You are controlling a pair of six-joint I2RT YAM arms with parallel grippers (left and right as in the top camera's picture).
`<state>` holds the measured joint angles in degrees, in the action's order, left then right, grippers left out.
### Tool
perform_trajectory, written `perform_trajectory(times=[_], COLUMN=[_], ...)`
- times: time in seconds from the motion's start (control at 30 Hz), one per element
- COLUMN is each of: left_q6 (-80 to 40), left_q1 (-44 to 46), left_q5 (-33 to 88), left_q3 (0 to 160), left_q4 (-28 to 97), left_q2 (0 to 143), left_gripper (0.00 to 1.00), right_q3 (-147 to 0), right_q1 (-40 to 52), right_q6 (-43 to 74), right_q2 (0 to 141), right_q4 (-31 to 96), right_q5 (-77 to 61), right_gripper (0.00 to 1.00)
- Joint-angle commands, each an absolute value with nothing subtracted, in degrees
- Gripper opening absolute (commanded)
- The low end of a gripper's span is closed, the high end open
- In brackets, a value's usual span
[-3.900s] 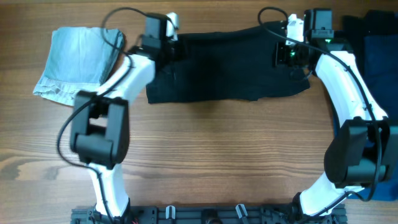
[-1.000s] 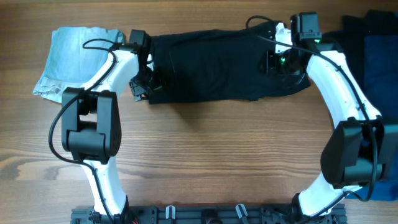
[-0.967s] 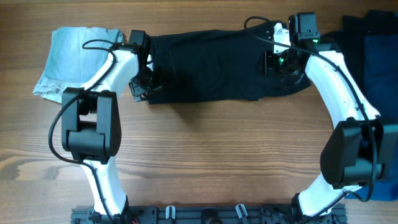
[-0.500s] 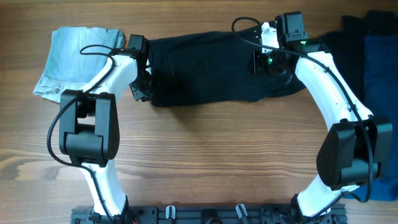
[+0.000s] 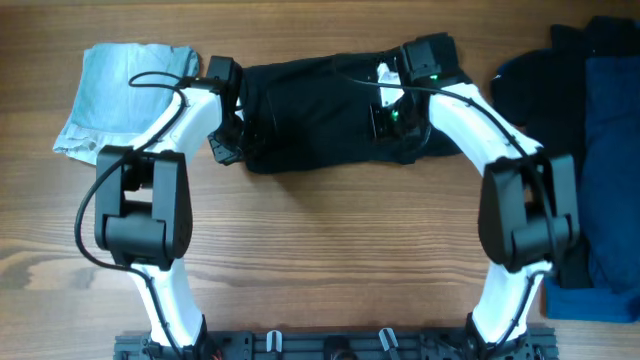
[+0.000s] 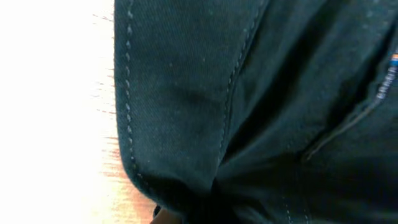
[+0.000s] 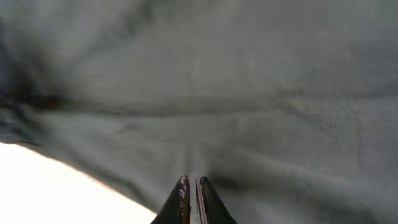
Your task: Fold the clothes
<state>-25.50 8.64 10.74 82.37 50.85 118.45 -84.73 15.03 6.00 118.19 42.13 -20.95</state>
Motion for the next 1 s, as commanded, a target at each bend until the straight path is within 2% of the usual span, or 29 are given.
perform_trajectory(times=[0.0, 0.4, 0.53, 0.6, 0.8, 0.97], left_q6=[-22.46, -12.14, -10.74, -10.63, -9.19, -9.21], left_q1=[8.62, 9.45, 10.87, 11.60, 13.78, 14.06], left_q5=[6.72, 6.74, 6.74, 6.74, 6.50, 6.55], left_q3=[83.44, 94.13, 94.13, 94.15, 94.17, 96.86], left_q4=[51.33, 54.94, 55.00, 54.96, 55.13, 56.45], left_q2=[113.56, 107.57, 107.55, 107.55, 106.80, 100.60], left_gripper=[0.04, 0.06, 0.06, 0.06, 0.04, 0.04], right_q3=[-84.73, -84.75, -89.76, -93.19, -93.27, -93.25], right_q1=[15.07, 18.90, 17.23, 16.95, 17.80, 20.45], right_q6=[6.39, 9.21, 8.91, 8.97, 15.25, 18.65], right_q2=[122.15, 126.74, 124.99, 124.49, 126.39, 131.41], right_q4=[42.06, 48.49, 47.07, 45.78, 30.94, 28.42], right_q5=[-20.47, -28.64, -28.36, -28.36, -24.45, -23.09], right_gripper=[0.05, 0.04, 0.04, 0.04, 0.04, 0.04])
